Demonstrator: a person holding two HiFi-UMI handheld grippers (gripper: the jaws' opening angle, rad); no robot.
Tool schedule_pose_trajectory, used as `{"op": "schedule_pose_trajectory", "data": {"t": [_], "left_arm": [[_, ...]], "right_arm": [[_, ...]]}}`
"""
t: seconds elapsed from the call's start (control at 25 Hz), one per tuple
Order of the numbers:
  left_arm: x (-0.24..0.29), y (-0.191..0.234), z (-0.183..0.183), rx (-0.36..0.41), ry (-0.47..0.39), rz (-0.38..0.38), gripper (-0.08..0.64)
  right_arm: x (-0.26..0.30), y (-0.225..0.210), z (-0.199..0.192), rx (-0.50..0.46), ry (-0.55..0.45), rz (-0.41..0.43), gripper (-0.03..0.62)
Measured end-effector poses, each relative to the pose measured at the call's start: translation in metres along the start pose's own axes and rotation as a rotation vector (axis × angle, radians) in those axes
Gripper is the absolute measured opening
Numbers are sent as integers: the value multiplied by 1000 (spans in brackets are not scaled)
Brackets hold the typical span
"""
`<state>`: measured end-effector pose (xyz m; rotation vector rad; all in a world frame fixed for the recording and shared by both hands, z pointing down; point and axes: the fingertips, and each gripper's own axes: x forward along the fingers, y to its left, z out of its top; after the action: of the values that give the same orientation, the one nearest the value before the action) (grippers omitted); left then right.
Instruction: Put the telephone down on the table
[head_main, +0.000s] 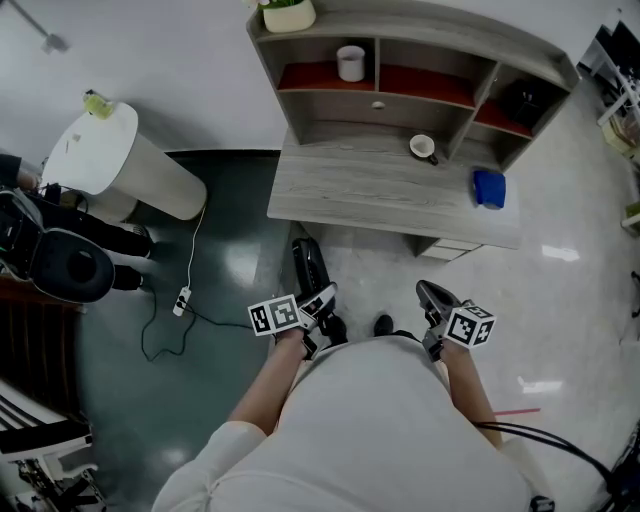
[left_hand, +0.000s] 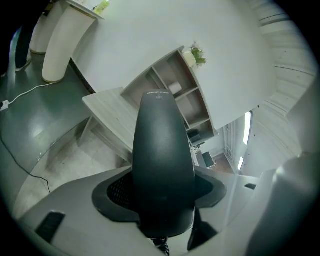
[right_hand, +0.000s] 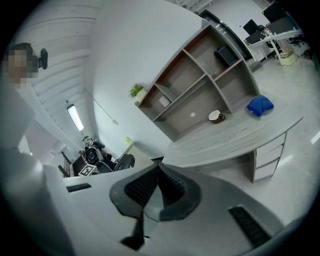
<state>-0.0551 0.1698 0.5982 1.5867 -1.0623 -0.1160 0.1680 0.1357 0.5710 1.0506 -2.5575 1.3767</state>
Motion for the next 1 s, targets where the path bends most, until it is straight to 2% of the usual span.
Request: {"op": "schedule_pose_trajectory", "data": {"t": [0.16, 0.48, 0.68, 1.0], "left_arm": [[1, -2, -6, 14, -23, 15, 299], [10, -15, -32, -39, -52, 17, 299], [20, -22, -45, -33, -63, 24, 299], [34, -23, -40, -31, -55, 29, 299]], "right_arm": [[-8, -11, -4, 12, 21, 0, 17], [-27, -34, -7, 20, 66, 20, 17], [-38, -53, -5, 22, 79, 21, 17], [-35, -65, 1, 27, 95, 19, 17]]}}
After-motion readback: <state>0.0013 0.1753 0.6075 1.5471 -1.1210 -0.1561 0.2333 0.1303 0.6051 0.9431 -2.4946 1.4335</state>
